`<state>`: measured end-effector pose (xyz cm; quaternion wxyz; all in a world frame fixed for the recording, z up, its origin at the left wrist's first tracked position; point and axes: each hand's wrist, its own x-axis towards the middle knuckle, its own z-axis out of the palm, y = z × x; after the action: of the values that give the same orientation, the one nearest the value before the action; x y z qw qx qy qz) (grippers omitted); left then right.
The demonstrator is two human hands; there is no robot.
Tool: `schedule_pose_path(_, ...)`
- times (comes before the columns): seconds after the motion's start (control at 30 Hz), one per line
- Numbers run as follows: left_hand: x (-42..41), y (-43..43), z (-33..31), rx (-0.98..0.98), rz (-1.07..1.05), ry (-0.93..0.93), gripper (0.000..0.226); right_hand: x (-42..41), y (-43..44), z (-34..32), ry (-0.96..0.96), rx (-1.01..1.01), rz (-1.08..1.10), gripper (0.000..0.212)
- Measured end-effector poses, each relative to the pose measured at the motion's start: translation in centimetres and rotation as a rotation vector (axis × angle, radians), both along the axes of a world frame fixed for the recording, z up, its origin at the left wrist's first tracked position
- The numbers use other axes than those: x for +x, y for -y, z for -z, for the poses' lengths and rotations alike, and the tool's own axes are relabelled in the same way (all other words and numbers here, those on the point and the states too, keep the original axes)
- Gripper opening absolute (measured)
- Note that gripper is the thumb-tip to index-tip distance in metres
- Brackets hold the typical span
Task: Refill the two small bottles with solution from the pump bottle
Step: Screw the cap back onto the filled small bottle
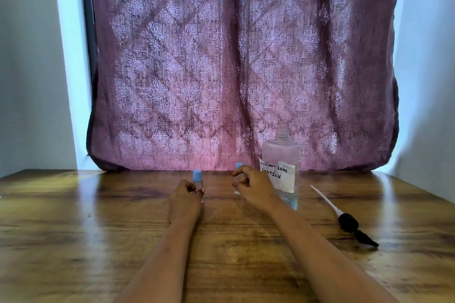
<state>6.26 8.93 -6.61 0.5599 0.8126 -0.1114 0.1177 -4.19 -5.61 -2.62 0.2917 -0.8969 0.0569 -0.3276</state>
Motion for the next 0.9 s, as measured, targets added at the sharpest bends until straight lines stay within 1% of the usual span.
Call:
schedule_pose_path(0.2,0.2,0.0,-0.1,0.013,0.011,-0.003,0.020,-0.4,-0.5,-0.7,-0.004,0.015,-0.009,0.015)
schedule_pose_path(0.33,-0.4,-0.2,-0.5,0.024,-0.008,0.011,0.019,-1.7,-1.8,-3.2,0.076,0.102,-0.078,0.008)
schedule_pose_path(0.4,-0.8,-0.4,-0.9,0.055,-0.059,0.077,0.017,-2.5,-2.1,-4.5,0.119,0.164,-0.111,0.007)
schedule_pose_path(0.47,-1.3,-0.6,-1.2,0.050,-0.084,0.184,0.014,-3.7,-1.8,-5.3,0.172,0.267,-0.124,0.011)
schedule_pose_path(0.57,-2.4,-0.7,-1.6,0.047,-0.098,0.313,0.013,-6.3,0.0,-5.6,0.297,0.307,-0.026,0.022)
schedule_pose_path(0.63,-3.4,-0.5,-1.9,0.041,-0.070,0.369,0.012,-8.4,2.1,-5.4,0.319,0.268,0.158,0.024)
schedule_pose_path(0.73,-4.5,-0.1,-1.9,0.089,0.000,0.436,0.012,-11.5,5.3,-4.0,0.175,0.140,0.544,0.006)
schedule_pose_path(0.77,-4.8,0.1,-2.0,0.108,0.019,0.458,0.013,-12.4,6.1,-3.4,0.110,0.145,0.619,0.006)
schedule_pose_path(0.83,-5.4,0.6,-2.0,0.121,0.059,0.511,0.014,-14.3,6.9,-2.3,-0.049,0.156,0.715,0.021)
schedule_pose_path(0.9,-6.2,1.3,-2.0,0.109,0.119,0.537,0.015,-15.7,7.3,-1.3,-0.262,0.088,0.814,0.027)
